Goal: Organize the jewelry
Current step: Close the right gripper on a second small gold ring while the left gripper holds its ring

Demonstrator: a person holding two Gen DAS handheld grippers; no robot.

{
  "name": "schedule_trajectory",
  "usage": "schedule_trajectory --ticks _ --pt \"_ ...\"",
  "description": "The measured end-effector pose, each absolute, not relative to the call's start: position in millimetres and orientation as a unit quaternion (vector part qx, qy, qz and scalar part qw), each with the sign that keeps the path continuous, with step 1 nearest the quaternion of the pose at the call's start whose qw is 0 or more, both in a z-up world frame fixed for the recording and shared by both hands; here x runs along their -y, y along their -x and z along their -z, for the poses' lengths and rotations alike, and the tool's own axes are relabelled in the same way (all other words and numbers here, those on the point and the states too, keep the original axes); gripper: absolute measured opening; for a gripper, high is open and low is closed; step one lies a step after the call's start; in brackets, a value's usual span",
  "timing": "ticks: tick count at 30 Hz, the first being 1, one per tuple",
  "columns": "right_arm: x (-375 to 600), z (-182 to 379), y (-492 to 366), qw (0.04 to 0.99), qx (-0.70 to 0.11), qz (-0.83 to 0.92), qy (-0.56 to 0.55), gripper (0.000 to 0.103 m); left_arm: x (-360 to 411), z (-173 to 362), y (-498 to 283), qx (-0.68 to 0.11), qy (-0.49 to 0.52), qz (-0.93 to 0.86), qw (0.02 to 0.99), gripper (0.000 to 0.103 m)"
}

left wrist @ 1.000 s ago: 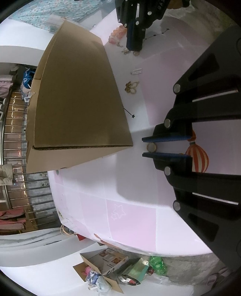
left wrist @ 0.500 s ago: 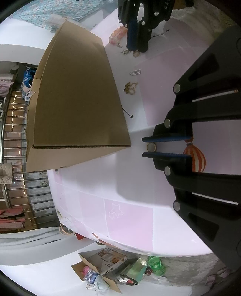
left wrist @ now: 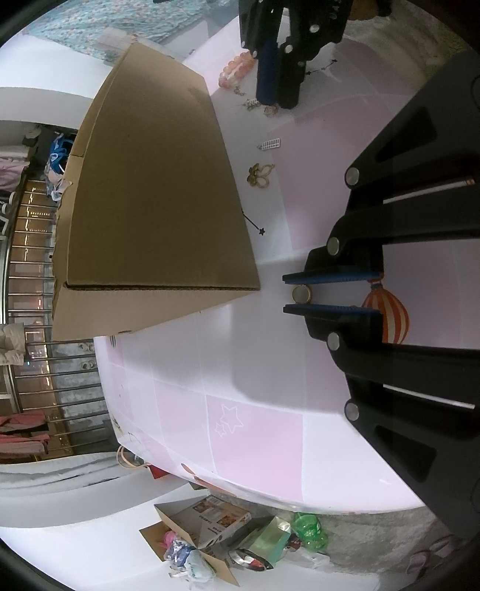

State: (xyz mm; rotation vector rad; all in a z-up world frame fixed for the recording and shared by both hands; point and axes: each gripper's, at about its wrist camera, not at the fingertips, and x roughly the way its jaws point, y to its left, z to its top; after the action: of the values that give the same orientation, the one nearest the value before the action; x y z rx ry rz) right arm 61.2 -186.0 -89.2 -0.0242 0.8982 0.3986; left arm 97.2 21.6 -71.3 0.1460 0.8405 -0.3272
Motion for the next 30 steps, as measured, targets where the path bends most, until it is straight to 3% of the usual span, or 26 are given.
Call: schedule_trajectory --ticks 18,21,30 --pt "180.1 88.1 -61.3 0.887 -0.419 -0.186 0.054 0.018 -22.3 71.2 -98.3 -0.406 -0.069 0.158 0.898 0.010" --pt "180.1 86.9 -61.7 0.883 -0.420 -0.198 0.066 0.012 -22.2 71.3 -97.9 -0.406 -0.068 0.157 0.898 0.010" --pt "184.8 86.9 -63.2 0.882 -0.421 -0.208 0.046 0.011 -24.5 69.7 -99.5 -0.404 -0.064 0.159 0.898 0.010"
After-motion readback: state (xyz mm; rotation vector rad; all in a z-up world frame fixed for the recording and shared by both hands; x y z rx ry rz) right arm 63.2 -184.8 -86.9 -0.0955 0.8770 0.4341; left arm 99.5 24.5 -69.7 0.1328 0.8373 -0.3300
